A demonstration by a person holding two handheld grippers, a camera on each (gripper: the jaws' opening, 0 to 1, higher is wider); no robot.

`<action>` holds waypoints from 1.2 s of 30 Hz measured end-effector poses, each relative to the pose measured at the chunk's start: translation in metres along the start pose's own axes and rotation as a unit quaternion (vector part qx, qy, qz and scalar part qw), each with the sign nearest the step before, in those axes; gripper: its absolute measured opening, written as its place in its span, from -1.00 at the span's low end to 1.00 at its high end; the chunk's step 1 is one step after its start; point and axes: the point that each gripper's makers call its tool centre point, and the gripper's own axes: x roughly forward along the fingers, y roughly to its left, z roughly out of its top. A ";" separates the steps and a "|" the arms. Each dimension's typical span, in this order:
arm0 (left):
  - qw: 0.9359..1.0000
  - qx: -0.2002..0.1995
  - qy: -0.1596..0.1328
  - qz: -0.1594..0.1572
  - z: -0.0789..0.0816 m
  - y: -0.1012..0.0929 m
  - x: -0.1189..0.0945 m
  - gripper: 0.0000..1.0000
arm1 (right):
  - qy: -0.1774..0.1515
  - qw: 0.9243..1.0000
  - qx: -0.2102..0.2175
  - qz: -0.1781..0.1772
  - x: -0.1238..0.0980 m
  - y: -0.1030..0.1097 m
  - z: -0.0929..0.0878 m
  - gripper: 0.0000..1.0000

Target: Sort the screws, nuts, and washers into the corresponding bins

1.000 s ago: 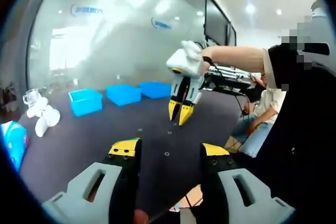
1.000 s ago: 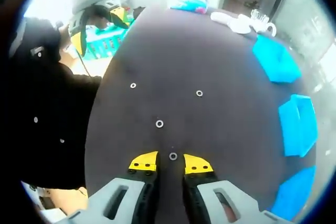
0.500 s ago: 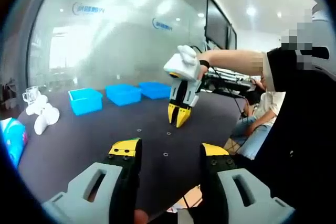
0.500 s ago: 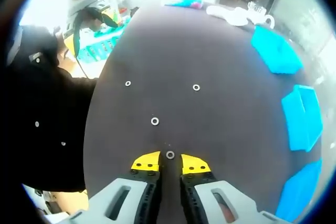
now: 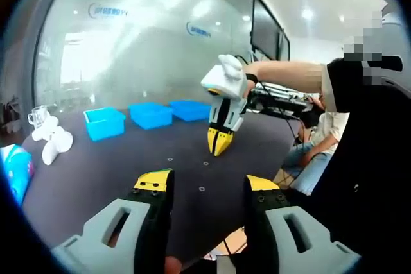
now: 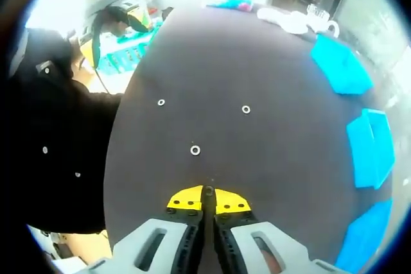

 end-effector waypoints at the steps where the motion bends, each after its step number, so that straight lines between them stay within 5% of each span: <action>1: 1.000 0.000 -0.001 0.001 0.000 0.001 0.000 -0.19 | -0.003 1.000 0.001 0.002 -0.001 0.002 0.001 -0.97; 6: 1.000 0.000 -0.004 0.009 0.002 0.004 -0.002 -0.19 | -0.027 1.000 0.008 -0.006 -0.010 0.009 0.004 -0.97; 13: 1.000 0.002 -0.015 0.022 0.008 0.009 -0.004 -0.19 | -0.117 0.991 0.051 -0.037 -0.038 0.015 0.015 -0.97; 21: 0.999 0.006 -0.033 0.033 0.021 0.011 -0.006 -0.18 | -0.230 0.962 0.104 -0.106 -0.075 0.018 0.018 -0.97; 27: 0.998 0.011 -0.045 0.046 0.030 0.013 -0.007 -0.18 | -0.317 0.919 0.153 -0.179 -0.103 0.014 0.017 -0.97; 34: 0.996 0.011 -0.059 0.060 0.039 0.017 -0.008 -0.18 | -0.406 0.846 0.209 -0.276 -0.140 0.005 0.007 -0.97; 36: 0.996 0.012 -0.063 0.065 0.042 0.017 -0.008 -0.17 | -0.422 0.832 0.219 -0.285 -0.146 0.005 0.004 -0.97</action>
